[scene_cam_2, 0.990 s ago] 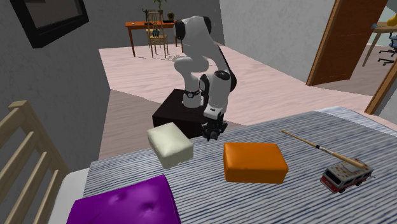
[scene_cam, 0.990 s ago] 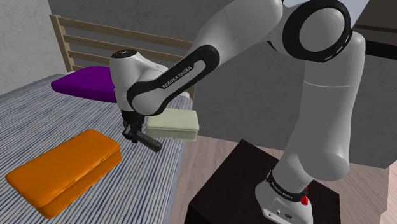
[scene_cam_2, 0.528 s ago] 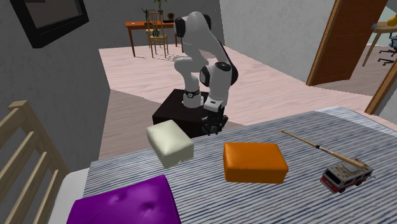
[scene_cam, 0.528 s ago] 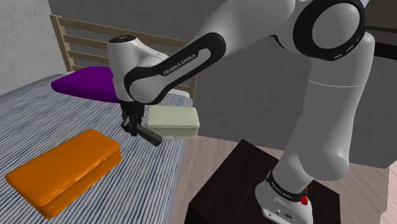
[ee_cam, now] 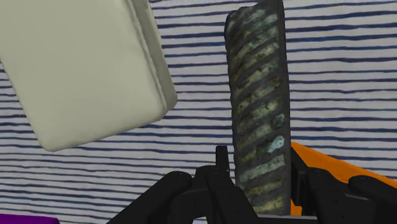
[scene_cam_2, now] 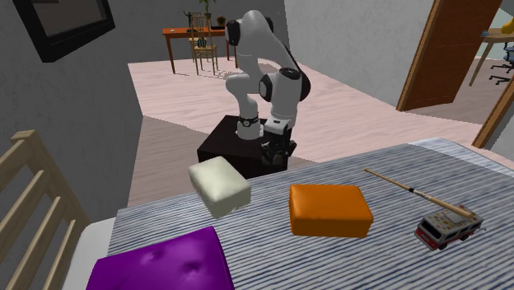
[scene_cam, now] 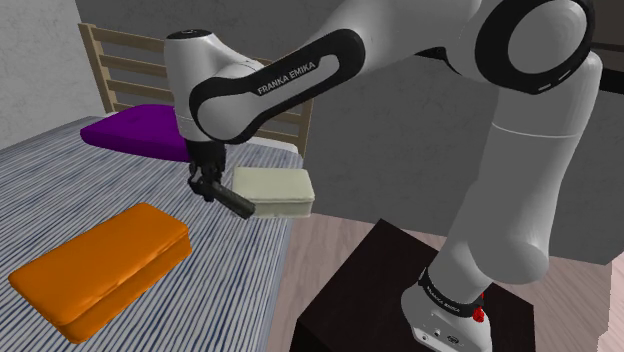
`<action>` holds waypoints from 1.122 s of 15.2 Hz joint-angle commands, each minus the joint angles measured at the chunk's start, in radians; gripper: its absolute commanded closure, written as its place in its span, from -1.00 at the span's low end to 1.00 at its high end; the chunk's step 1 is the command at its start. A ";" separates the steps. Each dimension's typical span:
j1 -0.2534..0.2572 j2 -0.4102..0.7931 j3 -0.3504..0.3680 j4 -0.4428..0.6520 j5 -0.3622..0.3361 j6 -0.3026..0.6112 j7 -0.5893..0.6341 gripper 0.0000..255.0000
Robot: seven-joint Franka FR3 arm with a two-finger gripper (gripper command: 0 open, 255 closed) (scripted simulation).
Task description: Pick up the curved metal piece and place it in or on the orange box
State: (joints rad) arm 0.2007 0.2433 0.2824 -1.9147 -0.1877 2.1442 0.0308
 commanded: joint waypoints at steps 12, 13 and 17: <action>0.211 0.405 0.015 0.612 -0.095 -0.240 0.170 1.00; 0.233 0.450 0.012 0.687 -0.102 -0.271 0.177 1.00; 0.349 0.706 -0.009 1.132 -0.125 -0.455 0.178 1.00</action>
State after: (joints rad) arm 0.5192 0.8768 0.2800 -0.9082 -0.3065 1.7410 0.2093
